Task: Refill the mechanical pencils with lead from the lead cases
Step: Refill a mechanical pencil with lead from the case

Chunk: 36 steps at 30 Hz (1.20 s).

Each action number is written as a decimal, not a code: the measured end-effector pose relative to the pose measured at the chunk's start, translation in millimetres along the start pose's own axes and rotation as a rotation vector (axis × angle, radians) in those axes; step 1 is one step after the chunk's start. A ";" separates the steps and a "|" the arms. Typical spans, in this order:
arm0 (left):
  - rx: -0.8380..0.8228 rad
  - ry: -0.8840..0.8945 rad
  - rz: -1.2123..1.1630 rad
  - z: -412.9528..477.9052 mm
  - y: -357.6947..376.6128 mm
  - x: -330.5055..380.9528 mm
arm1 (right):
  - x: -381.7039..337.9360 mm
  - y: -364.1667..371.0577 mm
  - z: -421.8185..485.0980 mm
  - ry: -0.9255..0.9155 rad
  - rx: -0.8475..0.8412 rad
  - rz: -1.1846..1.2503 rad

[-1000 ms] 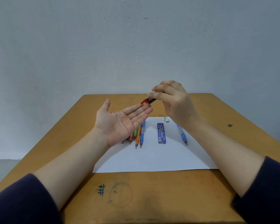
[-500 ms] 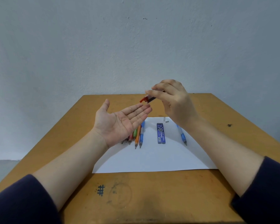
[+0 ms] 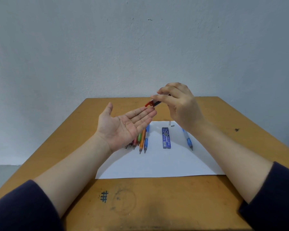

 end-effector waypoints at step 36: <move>0.139 0.008 0.010 0.3 -8.6 0.4 | -3.5 -3.2 1.7 0.020 -0.001 0.025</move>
Point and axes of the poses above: each hand's wrist, its own z-axis towards the middle knuckle, its own y-axis out of the palm, x = y × z, the point moved 7 cm from there along z, towards the middle knuckle, and after that the axes turned 3 degrees about -y, right-handed, at the moved point
